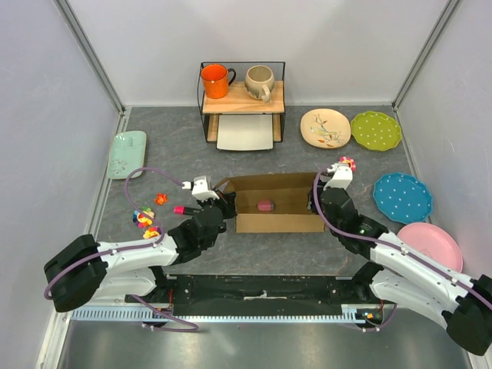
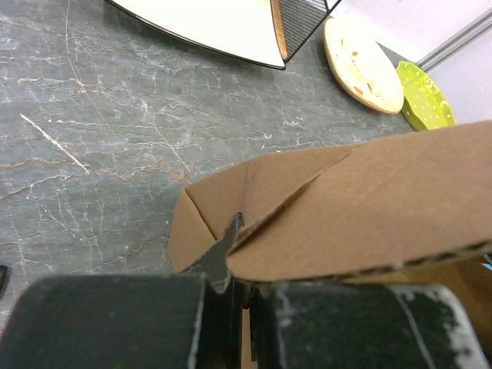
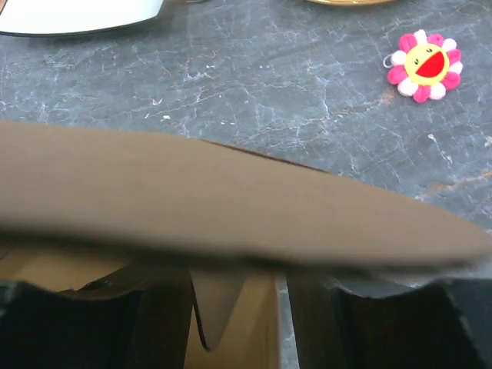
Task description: Fold the paper box
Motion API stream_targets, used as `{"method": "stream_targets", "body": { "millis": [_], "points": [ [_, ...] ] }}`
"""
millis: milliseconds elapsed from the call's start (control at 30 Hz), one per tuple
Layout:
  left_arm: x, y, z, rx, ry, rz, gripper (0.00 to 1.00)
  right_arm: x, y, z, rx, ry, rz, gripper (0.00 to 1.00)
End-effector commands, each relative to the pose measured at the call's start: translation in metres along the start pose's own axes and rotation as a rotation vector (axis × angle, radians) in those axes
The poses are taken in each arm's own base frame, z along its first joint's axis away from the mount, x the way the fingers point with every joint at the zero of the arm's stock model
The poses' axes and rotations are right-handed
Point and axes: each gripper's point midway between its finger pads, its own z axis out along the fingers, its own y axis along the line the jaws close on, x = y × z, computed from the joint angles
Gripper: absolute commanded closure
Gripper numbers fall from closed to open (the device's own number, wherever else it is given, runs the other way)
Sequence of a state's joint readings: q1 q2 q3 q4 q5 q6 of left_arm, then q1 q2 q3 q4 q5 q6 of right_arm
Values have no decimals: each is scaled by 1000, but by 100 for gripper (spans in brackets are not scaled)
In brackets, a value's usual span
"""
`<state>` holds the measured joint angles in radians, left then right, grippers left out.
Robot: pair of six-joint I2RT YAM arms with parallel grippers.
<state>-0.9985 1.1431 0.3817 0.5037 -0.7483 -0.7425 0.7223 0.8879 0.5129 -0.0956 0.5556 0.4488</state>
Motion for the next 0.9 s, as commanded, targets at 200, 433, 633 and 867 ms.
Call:
{"method": "stream_targets", "body": {
  "millis": [200,433,633,867],
  "points": [
    [43,36,-7,-66,107,229,98,-40,-12,-39,-17,-77,36,36],
    [42,39,-7,-83,99,253,98,-96,-1,-95,-220,-249,101,32],
    [40,40,-9,-83,98,277,98,-164,4,-153,-360,-445,177,30],
    [42,37,-17,-44,112,332,98,-179,50,-105,-325,-294,71,29]
  ]
}}
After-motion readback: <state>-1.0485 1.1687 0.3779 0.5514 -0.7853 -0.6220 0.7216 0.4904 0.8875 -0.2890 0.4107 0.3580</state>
